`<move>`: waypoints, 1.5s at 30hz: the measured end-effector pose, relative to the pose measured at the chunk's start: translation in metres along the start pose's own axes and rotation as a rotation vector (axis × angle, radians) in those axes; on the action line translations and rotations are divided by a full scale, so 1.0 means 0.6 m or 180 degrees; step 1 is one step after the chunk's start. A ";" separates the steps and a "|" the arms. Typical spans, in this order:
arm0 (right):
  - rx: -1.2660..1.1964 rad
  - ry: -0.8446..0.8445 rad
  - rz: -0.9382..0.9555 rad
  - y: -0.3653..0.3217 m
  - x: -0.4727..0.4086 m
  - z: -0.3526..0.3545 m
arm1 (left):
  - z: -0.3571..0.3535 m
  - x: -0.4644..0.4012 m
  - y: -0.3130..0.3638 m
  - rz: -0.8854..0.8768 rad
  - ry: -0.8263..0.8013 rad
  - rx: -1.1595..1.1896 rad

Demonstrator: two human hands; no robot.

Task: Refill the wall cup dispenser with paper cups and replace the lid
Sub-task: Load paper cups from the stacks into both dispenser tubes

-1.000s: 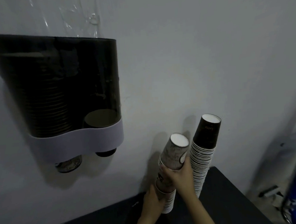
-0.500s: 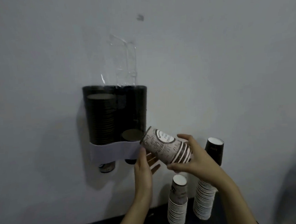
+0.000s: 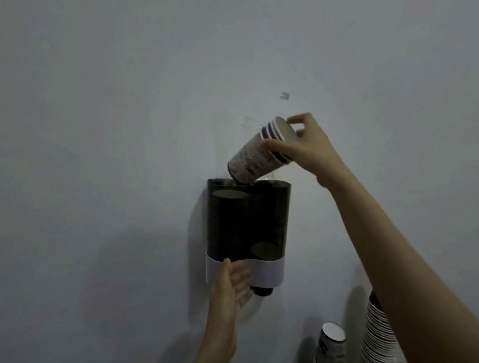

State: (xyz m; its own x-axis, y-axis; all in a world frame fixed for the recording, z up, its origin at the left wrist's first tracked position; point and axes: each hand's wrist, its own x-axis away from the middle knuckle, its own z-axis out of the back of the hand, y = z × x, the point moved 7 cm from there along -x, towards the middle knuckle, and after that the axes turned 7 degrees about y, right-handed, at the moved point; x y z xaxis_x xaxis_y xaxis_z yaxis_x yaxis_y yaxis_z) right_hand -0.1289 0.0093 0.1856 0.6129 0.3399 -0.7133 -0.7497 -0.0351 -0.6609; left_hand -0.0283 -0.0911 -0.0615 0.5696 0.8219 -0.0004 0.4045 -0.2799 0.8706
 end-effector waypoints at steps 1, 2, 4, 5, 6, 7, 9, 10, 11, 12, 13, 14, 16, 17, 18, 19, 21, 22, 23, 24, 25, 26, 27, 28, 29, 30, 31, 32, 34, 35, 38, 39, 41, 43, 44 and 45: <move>0.0361 -0.0097 0.0204 -0.020 -0.017 -0.021 | 0.006 -0.002 -0.003 0.0064 0.0033 -0.0006; 0.0679 -0.0224 0.0359 -0.035 -0.030 -0.044 | 0.012 -0.004 -0.007 0.0136 0.0062 0.0000; 0.1230 -0.0564 0.0550 -0.045 -0.045 -0.095 | 0.022 -0.009 -0.016 0.0246 0.0121 0.0004; 0.1510 -0.0736 0.0621 -0.044 -0.046 -0.118 | 0.025 -0.010 -0.020 0.0268 0.0142 -0.0015; 0.1761 -0.0904 0.0683 -0.039 -0.046 -0.139 | 0.029 -0.012 -0.025 0.0289 0.0167 -0.0026; 0.1964 -0.1090 0.0693 -0.031 -0.045 -0.158 | 0.033 -0.014 -0.029 0.0312 0.0192 -0.0031; 0.2244 -0.1625 0.0479 0.001 -0.035 -0.191 | 0.039 -0.016 -0.035 0.0382 0.0224 -0.0034; 0.2254 -0.1917 0.0251 0.020 -0.025 -0.202 | 0.041 -0.017 -0.037 0.0410 0.0236 -0.0043; 0.2106 -0.2093 0.0037 0.036 -0.015 -0.210 | 0.045 -0.019 -0.040 0.0424 0.0248 -0.0054; 0.1809 -0.2082 -0.0053 0.043 -0.010 -0.214 | 0.047 -0.021 -0.041 0.0439 0.0257 -0.0083; 0.1444 -0.1888 0.0013 0.045 -0.010 -0.213 | 0.050 -0.023 -0.044 0.0461 0.0267 -0.0109; 0.1055 -0.1572 0.0142 0.042 -0.013 -0.207 | 0.052 -0.023 -0.047 0.0490 0.0270 -0.0122; 0.0450 -0.1266 0.0232 0.041 -0.011 -0.198 | 0.053 -0.026 -0.055 0.0532 0.0274 -0.0105; 0.0374 -0.1425 0.0237 0.046 -0.005 -0.202 | 0.051 -0.027 -0.060 0.0565 0.0272 -0.0098; 0.0459 -0.1710 0.0241 0.054 0.005 -0.210 | 0.048 -0.028 -0.066 0.0598 0.0259 -0.0093; 0.0628 -0.1984 0.0250 0.058 0.015 -0.221 | 0.047 -0.029 -0.068 0.0613 0.0246 -0.0106; 0.0761 -0.2071 0.0287 0.064 0.020 -0.221 | 0.039 -0.029 -0.080 0.0684 0.0229 -0.0155; 0.0611 -0.1903 0.0329 0.057 0.015 -0.215 | 0.037 -0.029 -0.083 0.0703 0.0217 -0.0152; 0.0380 -0.1611 0.0336 0.051 0.009 -0.203 | 0.033 -0.029 -0.090 0.0739 0.0196 -0.0155; 0.0139 -0.1236 0.0329 0.047 0.002 -0.185 | 0.030 -0.029 -0.096 0.0784 0.0175 -0.0178; -0.0115 -0.0852 0.0303 0.044 -0.004 -0.162 | 0.028 -0.029 -0.102 0.0824 0.0147 -0.0198; -0.0382 -0.0496 0.0260 0.045 -0.005 -0.137 | 0.026 -0.030 -0.109 0.0848 0.0138 -0.0222; -0.0631 -0.0214 0.0208 0.050 -0.002 -0.111 | 0.026 -0.034 -0.120 0.0869 0.0143 -0.0274; -0.0809 -0.0028 0.0154 0.060 0.009 -0.084 | 0.027 -0.038 -0.137 0.0907 0.0168 -0.0361; -0.0910 0.0064 0.0100 0.071 0.026 -0.062 | 0.030 -0.040 -0.152 0.0942 0.0185 -0.0471; -0.0968 0.0106 0.0027 0.088 0.046 -0.042 | 0.031 -0.042 -0.170 0.0973 0.0189 -0.0590; -0.0986 0.0139 -0.0096 0.118 0.070 -0.022 | 0.030 -0.040 -0.197 0.1047 0.0160 -0.0763; -0.0961 0.0166 -0.0259 0.151 0.095 -0.005 | 0.030 -0.036 -0.220 0.1094 0.0116 -0.0947; -0.0886 0.0143 -0.0743 0.235 0.152 0.022 | 0.031 -0.024 -0.271 0.1157 -0.0056 -0.1348; -0.0802 0.0084 -0.0970 0.275 0.180 0.027 | 0.032 -0.020 -0.291 0.1145 -0.0154 -0.1528; -0.0301 0.0063 -0.1722 0.421 0.282 0.048 | 0.036 -0.005 -0.362 0.1247 -0.0343 -0.2121; -0.0161 0.0088 -0.1946 0.461 0.317 0.050 | 0.038 -0.003 -0.378 0.1251 -0.0427 -0.2301; 0.0070 0.0158 -0.2480 0.552 0.393 0.060 | 0.028 -0.006 -0.433 0.1262 -0.0587 -0.2703; 0.0226 -0.0038 -0.2600 0.604 0.445 0.047 | 0.021 -0.013 -0.460 0.1152 -0.0672 -0.2892; 0.0277 -0.0101 -0.2610 0.629 0.464 0.038 | 0.016 -0.019 -0.472 0.1027 -0.0684 -0.2995; 0.0307 -0.0118 -0.2610 0.653 0.479 0.029 | 0.010 -0.028 -0.485 0.0880 -0.0704 -0.3144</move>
State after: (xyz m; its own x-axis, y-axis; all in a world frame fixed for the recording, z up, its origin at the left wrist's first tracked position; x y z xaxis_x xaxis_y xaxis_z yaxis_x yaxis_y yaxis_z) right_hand -0.2509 0.1094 -0.2743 0.9674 0.2534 -0.0039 -0.0871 0.3179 -0.9441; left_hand -0.1513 -0.0266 -0.3179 0.7114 0.6543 0.2565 -0.4667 0.1670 0.8685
